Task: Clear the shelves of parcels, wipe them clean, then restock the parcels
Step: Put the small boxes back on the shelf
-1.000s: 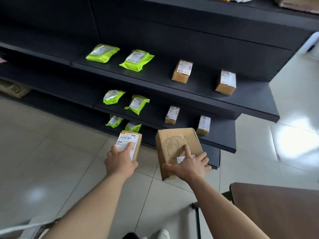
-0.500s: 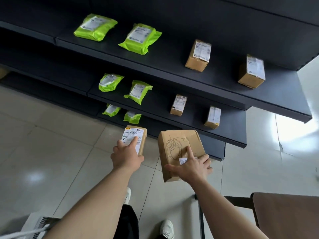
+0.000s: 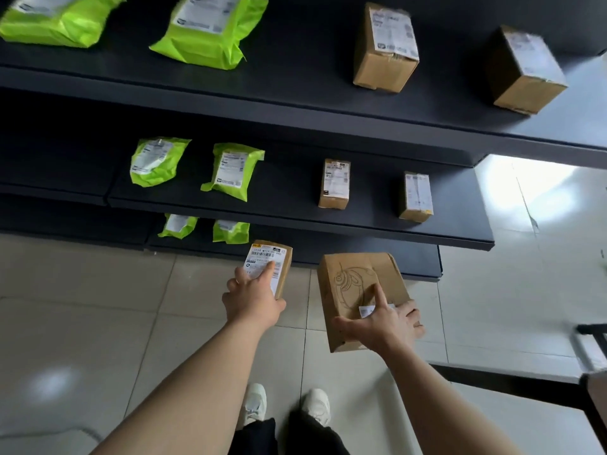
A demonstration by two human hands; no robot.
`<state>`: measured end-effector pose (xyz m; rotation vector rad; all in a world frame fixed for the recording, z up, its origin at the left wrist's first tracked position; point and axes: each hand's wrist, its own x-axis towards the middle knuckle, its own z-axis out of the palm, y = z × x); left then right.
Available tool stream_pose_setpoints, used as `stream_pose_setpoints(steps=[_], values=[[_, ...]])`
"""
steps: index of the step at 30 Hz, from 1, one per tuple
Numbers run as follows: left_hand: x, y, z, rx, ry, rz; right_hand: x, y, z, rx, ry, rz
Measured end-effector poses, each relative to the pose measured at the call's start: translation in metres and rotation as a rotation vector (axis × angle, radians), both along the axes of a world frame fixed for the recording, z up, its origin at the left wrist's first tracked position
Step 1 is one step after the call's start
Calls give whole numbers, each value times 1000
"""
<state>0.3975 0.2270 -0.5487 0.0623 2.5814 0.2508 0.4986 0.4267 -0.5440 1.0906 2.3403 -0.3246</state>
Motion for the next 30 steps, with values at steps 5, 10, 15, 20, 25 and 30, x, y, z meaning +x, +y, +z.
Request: stream_pose_setpoints(steps=[5,10,15,20,25,30], values=[[-26,21,-88,-9,-2,-29,-23,23,-87,33,10,-6],[-55,53,-190,22,44,-20,-49,56,-186,93,31,12],[-93,91,-284,52,107,-18,-84,93,-278,136,94,35],[-127,126,-358,80,156,-47,-115,124,-348,155,190,43],[-164,161,-409,136,200,-35,-145,146,-397,155,288,-11],[-189,186,-435,158,327,-54,-167,166,-419,180,317,-48]])
